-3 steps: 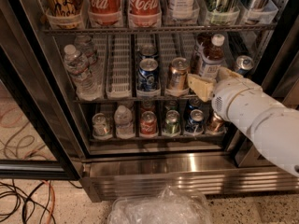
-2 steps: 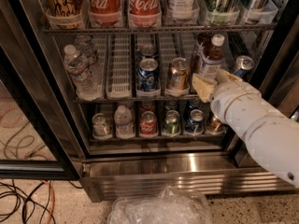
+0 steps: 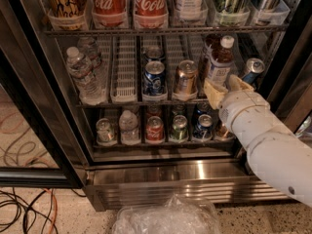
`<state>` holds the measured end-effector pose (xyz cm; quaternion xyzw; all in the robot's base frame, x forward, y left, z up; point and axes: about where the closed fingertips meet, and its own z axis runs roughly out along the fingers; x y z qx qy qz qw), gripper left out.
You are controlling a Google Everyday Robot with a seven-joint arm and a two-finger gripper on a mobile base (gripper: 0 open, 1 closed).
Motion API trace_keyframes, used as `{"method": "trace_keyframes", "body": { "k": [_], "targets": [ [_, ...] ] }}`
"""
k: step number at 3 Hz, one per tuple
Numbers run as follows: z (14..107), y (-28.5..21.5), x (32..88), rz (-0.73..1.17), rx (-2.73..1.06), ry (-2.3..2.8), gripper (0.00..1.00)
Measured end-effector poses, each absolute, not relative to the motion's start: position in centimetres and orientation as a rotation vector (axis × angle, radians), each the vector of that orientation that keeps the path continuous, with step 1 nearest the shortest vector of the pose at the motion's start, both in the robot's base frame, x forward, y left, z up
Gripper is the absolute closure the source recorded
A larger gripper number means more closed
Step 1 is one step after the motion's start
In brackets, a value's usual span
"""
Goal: Pick blue plastic bottle from middle shelf of fridge
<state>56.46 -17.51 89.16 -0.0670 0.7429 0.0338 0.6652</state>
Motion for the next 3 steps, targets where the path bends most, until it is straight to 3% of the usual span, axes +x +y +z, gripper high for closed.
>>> {"method": "trace_keyframes", "body": {
  "k": [3],
  "targets": [
    [87.9, -18.7, 59.8, 0.051, -0.084, 1.626, 0.41]
  ]
}}
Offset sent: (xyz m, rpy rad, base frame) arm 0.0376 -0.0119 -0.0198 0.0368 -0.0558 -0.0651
